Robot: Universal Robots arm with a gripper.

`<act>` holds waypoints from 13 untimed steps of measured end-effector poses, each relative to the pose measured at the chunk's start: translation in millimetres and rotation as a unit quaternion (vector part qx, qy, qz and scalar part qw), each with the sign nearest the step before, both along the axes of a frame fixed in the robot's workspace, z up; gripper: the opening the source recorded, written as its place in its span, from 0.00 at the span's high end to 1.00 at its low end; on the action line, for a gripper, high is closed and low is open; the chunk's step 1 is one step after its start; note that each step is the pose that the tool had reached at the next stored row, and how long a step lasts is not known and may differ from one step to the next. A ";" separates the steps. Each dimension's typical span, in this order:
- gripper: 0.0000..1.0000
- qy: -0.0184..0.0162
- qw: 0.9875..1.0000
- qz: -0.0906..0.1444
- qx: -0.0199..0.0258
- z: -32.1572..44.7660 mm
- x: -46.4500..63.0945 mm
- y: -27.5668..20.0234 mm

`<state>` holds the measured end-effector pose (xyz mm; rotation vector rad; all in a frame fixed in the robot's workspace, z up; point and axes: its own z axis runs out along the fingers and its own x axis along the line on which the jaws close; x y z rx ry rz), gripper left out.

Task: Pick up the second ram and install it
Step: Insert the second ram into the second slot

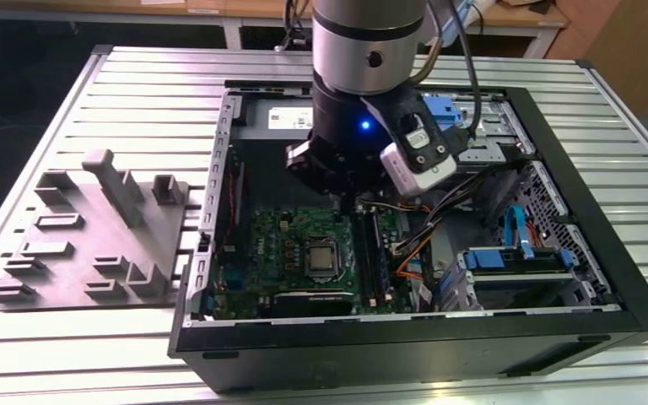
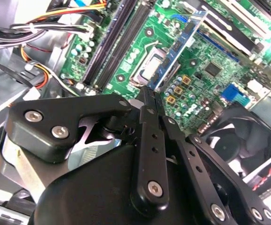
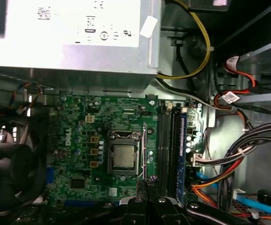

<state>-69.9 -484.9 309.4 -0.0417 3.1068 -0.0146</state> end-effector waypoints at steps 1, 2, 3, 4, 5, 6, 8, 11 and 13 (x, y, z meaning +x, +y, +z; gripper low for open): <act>0.89 0.000 1.000 0.000 0.000 -0.2 2.1 0.0; 0.89 0.000 1.000 0.000 0.000 -0.4 4.2 0.0; 0.89 0.000 1.000 0.000 0.000 -0.5 6.5 0.0; 0.89 0.000 1.000 0.000 0.001 -0.7 8.8 0.0; 0.89 0.000 1.000 0.000 0.001 -0.9 11.1 0.0; 0.89 0.000 1.000 0.000 0.001 -1.1 13.2 0.0; 0.89 0.000 1.000 0.000 0.001 -1.6 16.8 0.0; 0.89 0.000 1.000 0.000 0.001 -3.5 20.3 0.0; 0.89 0.000 1.000 0.000 0.001 -5.3 22.6 0.0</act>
